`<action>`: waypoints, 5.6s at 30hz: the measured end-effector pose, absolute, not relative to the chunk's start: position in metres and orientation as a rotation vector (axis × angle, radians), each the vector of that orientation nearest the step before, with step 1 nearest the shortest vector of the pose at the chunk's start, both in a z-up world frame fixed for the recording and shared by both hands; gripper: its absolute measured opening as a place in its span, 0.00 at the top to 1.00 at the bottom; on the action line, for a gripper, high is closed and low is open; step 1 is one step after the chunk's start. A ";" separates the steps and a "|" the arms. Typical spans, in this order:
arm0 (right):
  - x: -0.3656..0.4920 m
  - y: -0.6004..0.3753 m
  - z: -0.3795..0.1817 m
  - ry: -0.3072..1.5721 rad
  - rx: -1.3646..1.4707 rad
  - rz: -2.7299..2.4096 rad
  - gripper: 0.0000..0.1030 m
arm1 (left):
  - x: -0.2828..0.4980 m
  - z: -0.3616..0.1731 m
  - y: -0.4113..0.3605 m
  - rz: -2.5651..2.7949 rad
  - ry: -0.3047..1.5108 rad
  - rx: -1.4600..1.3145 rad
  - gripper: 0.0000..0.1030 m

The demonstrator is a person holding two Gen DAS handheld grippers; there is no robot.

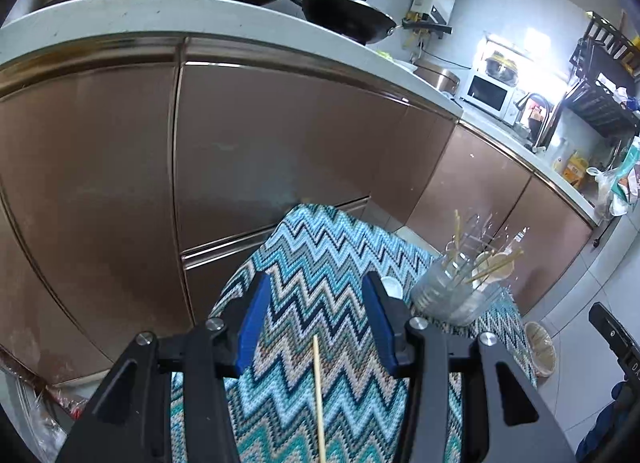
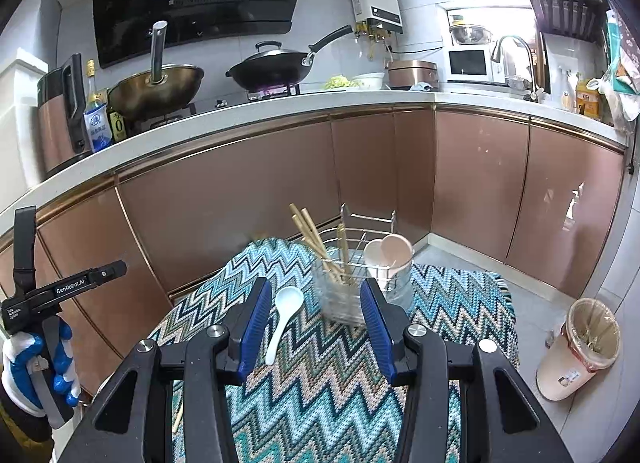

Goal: Organize utensils
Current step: 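Move the left tool to the last chopstick while the right tool approaches the white spoon, then close the left tool on the last chopstick while the right tool grasps the white spoon, then lift the chopstick and white spoon and carry them toward the wire holder, then lower the chopstick and spoon into the wire holder and open both tools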

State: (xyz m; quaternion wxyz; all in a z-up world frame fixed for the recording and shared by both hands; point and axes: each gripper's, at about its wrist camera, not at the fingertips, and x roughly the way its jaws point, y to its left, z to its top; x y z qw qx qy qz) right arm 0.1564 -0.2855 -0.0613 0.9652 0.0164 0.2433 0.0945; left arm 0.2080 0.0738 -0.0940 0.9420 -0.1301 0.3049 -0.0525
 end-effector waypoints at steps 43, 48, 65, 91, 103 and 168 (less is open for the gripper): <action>0.305 -0.207 -0.203 0.837 -0.042 0.355 0.58 | 0.296 -0.237 0.019 -0.248 1.067 -0.181 0.64; 0.335 -0.197 -0.230 0.929 -0.043 0.356 0.59 | 0.304 -0.246 0.017 -0.255 1.093 -0.180 0.68; 0.346 -0.213 -0.256 1.016 0.018 0.411 0.86 | 0.322 -0.262 0.019 -0.250 1.137 -0.201 0.93; 0.342 -0.222 -0.247 0.949 -0.032 0.477 0.62 | 0.319 -0.262 0.020 -0.266 1.127 -0.195 0.93; 0.379 -0.201 -0.266 1.057 -0.112 0.541 0.88 | 0.328 -0.264 0.020 -0.290 1.141 -0.172 0.94; 0.346 -0.318 -0.074 0.176 -0.011 0.150 0.93 | 0.401 -0.064 -0.132 -0.338 0.091 -0.422 0.95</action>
